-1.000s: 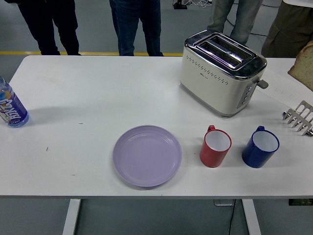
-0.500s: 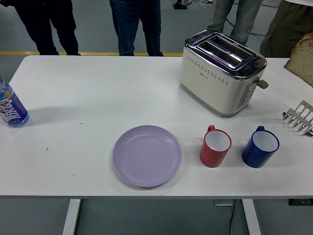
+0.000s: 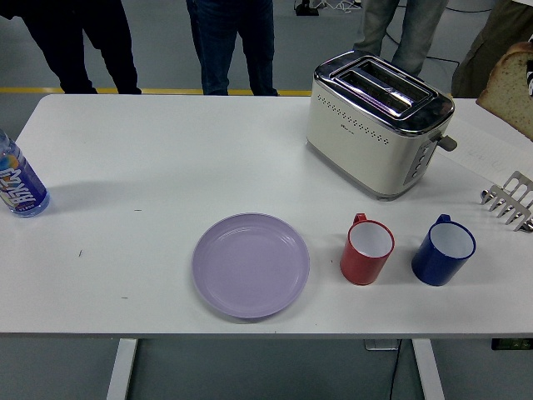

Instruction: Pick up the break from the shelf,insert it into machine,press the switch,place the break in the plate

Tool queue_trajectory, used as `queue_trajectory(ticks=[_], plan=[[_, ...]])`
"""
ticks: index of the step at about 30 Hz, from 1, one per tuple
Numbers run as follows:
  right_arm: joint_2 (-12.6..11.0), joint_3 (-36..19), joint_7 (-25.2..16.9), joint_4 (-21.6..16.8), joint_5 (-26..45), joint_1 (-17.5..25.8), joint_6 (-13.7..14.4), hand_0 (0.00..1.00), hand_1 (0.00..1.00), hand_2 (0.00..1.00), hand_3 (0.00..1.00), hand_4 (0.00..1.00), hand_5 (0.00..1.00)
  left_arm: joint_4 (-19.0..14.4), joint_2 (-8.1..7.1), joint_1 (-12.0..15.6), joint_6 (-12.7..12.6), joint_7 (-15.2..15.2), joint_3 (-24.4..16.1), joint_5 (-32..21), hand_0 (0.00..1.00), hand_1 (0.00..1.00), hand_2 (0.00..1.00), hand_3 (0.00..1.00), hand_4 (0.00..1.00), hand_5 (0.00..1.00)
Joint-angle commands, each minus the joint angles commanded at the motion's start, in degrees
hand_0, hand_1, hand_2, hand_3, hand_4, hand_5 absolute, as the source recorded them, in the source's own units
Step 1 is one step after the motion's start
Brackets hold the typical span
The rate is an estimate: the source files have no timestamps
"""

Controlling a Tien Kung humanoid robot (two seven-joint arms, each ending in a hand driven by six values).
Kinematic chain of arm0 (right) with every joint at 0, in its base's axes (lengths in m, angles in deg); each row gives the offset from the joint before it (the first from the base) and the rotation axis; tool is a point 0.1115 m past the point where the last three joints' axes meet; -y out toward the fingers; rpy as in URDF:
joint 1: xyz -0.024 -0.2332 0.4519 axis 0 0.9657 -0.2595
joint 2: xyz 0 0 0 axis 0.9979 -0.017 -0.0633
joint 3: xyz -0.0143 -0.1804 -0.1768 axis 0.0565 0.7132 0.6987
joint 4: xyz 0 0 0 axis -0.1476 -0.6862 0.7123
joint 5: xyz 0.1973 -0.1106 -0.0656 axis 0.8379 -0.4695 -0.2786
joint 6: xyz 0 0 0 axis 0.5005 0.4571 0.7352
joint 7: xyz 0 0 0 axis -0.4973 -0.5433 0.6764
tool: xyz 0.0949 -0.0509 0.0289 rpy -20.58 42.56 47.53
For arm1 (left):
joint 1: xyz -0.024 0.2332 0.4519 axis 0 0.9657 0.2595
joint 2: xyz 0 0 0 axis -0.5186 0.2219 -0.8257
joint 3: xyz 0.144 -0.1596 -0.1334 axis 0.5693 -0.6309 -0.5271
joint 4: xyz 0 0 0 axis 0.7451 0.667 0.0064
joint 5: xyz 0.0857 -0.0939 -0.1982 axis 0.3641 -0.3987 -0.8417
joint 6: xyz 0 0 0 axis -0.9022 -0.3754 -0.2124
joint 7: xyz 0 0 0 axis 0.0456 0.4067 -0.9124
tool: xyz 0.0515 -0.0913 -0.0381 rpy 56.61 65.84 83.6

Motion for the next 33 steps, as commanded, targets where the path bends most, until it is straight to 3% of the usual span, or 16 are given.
queue_trajectory(ticks=[21,33], plan=[[0.54,1.55,0.0,-2.46,1.62,-2.56,-0.54,0.215,0.322,0.496,0.54,0.49,0.002,0.0,-0.14,-0.17,-0.05,-0.05,0.18,0.01,0.355,0.468,0.612,0.731,0.605,0.998],[2.01,3.82,0.0,-1.13,4.99,-6.36,0.06,0.208,0.319,0.496,0.539,0.49,0.002,0.0,-0.31,0.0,-0.06,0.05,-0.02,0.47,0.353,0.466,0.609,0.731,0.605,0.998]])
